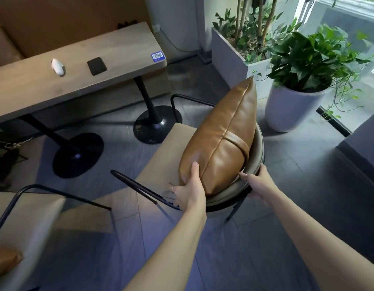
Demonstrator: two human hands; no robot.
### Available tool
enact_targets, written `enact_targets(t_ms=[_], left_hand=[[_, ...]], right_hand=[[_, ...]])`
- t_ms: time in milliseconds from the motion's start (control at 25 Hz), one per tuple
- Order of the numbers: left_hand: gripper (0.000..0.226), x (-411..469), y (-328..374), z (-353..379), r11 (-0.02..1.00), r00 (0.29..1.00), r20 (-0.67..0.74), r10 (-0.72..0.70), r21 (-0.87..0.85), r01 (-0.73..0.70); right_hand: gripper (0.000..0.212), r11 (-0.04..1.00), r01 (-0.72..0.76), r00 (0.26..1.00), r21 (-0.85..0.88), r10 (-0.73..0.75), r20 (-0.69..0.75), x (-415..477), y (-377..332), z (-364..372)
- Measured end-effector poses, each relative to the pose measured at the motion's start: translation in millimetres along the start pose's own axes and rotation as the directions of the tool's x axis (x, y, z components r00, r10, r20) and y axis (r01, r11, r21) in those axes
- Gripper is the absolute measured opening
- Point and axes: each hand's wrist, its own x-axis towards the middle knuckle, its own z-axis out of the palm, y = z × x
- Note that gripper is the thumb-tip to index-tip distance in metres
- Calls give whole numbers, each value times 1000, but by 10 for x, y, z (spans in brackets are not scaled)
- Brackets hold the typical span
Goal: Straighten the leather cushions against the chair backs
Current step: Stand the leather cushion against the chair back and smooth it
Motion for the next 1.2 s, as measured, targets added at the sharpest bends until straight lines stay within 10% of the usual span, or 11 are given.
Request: enact_targets(t_ms=[400,840,1200], left_hand=[[110,753,531,-353,996,994,56,89,-30,-88],[119,2007,1495,-953,989,976,165,142,12,-146],[89,2861,2159,-1285,957,950,199,241,116,-267]], right_hand=[[65,996,15,999,93,-19,44,-40,-107,764],[150,994,54,999,97,-53,-8,216,-171,2182],[128,999,-21,999,47,23,-43,240,-510,3176]])
